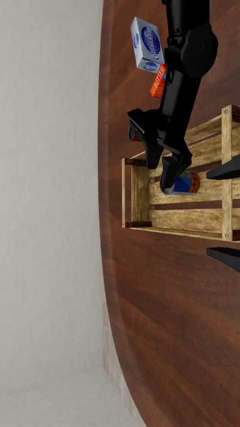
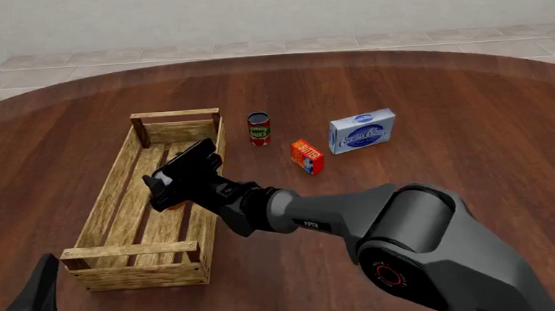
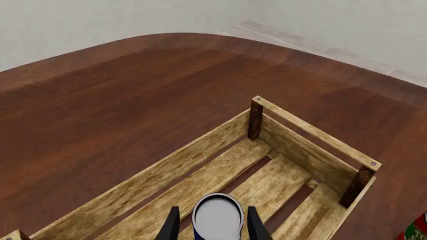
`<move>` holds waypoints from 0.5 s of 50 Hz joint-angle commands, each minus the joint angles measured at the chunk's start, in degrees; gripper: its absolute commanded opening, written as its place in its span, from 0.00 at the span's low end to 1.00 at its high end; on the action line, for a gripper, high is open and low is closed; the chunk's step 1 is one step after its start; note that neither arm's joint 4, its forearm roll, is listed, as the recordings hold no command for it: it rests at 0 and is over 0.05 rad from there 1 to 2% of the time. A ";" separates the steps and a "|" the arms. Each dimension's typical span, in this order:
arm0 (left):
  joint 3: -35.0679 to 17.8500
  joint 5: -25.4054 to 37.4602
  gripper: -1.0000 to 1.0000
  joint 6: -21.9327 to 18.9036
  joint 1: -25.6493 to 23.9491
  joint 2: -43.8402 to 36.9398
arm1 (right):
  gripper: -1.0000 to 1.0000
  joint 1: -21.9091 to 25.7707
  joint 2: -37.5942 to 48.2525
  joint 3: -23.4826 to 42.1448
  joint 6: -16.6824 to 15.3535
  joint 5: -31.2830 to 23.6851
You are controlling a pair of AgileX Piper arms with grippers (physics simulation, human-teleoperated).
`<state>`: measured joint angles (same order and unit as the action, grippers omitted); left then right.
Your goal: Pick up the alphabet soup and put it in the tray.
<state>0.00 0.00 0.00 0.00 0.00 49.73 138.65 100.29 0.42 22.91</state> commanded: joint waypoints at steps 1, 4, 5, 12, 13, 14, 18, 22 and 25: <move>0.00 0.00 1.00 0.00 0.00 0.00 | 1.00 -0.94 -2.71 -4.78 0.49 2.16; 0.00 0.00 1.00 0.00 0.00 0.00 | 1.00 -1.29 -3.98 -6.85 0.38 3.23; 0.00 0.00 1.00 0.00 0.00 0.00 | 1.00 -1.44 -4.52 -7.53 0.51 3.57; 0.00 0.00 1.00 0.00 0.00 0.00 | 1.00 -1.59 -7.21 -10.61 0.31 4.78; 0.00 0.00 1.00 0.00 0.00 0.00 | 1.00 -1.60 -7.63 -11.02 0.36 4.93; 0.00 0.00 1.00 0.00 0.00 0.00 | 1.00 -1.61 -8.09 -11.54 0.32 5.20; 0.00 0.00 1.00 0.00 0.00 0.00 | 1.00 -1.39 -9.85 -13.56 0.63 6.23; 0.00 0.00 1.00 0.00 0.00 0.00 | 1.00 -1.03 -11.17 -14.80 0.55 6.69; 0.00 0.00 1.00 0.00 0.00 0.00 | 1.00 -0.80 -12.05 -15.53 0.58 6.90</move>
<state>0.00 0.00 0.00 0.00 0.00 48.56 130.04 88.43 0.88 28.30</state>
